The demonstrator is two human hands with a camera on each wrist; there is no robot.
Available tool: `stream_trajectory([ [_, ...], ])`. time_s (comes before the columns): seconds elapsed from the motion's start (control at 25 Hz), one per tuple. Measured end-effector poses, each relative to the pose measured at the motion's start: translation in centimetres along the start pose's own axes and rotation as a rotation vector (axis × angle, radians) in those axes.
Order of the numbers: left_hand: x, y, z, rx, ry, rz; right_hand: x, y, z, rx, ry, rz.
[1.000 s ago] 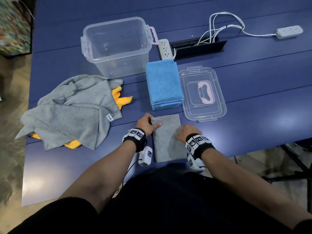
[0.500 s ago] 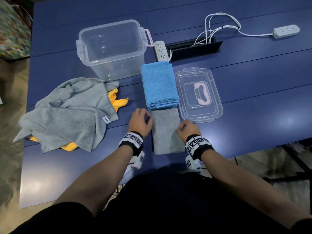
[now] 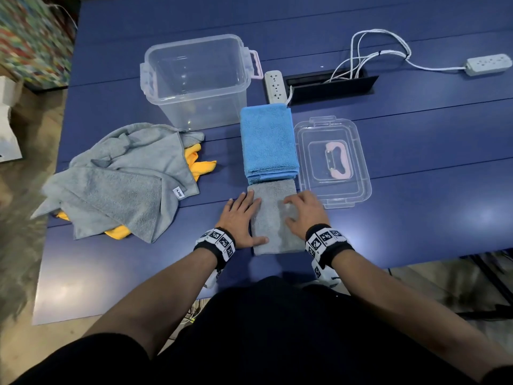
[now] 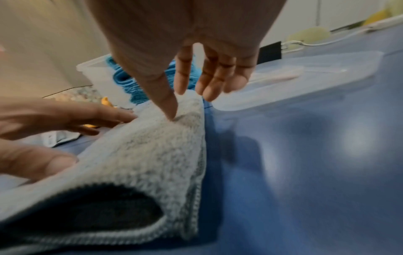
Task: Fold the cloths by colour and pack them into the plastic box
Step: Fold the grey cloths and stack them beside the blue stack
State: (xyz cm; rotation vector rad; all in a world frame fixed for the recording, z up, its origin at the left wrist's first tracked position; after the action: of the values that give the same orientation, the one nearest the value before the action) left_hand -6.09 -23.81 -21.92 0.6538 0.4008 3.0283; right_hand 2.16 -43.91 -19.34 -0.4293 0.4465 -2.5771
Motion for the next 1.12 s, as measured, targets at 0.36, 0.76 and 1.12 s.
stream_trajectory([
  [0.36,-0.7,1.6,0.7,-0.023,-0.075,0.015,0.1,-0.2,-0.1,0.187,-0.239,0.008],
  [0.76,2.3,-3.9,1.8,0.208,0.174,0.146,0.1,-4.5,-1.0,0.084,-0.004,0.039],
  [1.12,11.6,-22.4,7.4,0.169,0.853,0.624,-3.4,-19.3,-4.9,-0.183,-0.163,0.096],
])
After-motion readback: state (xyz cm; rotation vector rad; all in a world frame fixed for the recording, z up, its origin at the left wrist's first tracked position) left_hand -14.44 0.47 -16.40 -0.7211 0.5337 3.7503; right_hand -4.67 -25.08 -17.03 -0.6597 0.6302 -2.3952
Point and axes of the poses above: each hand's wrist, its own x-axis away from the middle knuckle, its own z-axis out of the back of the hand, y = z × x, the point moved 1 cm from there along -x, towards the middle knuckle, and after that the axes turned 2 degrees about x, right-handed, at the moved point
